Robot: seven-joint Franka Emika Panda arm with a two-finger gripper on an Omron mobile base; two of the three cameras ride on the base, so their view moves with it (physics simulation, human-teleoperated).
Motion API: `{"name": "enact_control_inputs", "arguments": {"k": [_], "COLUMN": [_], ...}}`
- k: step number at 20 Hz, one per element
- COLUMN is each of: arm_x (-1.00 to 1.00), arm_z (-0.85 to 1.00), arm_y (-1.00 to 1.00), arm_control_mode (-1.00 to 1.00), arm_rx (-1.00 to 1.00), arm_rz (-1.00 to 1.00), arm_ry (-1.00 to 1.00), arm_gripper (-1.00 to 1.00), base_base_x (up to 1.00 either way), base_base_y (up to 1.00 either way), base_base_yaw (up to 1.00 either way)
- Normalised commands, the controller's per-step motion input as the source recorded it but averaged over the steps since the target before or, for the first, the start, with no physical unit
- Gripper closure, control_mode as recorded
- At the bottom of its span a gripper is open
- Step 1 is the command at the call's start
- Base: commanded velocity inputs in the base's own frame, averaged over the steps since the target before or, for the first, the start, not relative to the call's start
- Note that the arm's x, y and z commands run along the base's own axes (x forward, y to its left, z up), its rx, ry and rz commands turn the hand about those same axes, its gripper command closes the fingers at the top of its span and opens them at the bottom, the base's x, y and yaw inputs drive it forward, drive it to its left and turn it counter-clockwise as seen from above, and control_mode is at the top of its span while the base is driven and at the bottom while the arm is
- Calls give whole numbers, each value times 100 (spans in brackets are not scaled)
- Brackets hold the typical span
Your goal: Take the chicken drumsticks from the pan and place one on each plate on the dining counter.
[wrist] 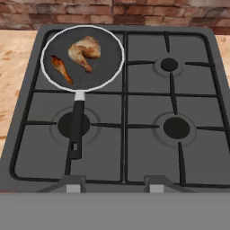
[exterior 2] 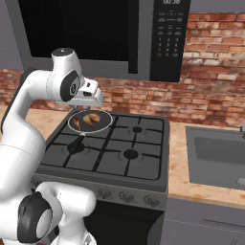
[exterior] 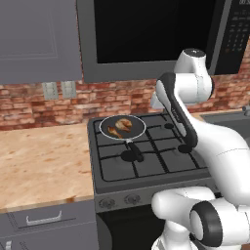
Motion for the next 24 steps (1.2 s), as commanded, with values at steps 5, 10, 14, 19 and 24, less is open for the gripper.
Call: {"name": "enact_control_inputs", "arguments": {"k": [5,10,14,19,24], "arm_x": [-13,-37,-34,-9,41], "arm_z": [-8,-35,-36,-38,-36], "arm_y": [1,15,27,39,47], "arm_control_mode": [-100,-100,-100,-100,-100], "arm_rx": [0,-2,-2,-1,-2], "arm_rz": [0,5,7,0,0], "arm_ry": [0,0,-1,-7,-4], "arm_gripper": [-100,-100,-100,-100,-100], "base_base_x": [0,0,0,0,0], "base_base_y": [0,0,0,0,0], "base_base_yaw": [0,0,0,0,0]}}
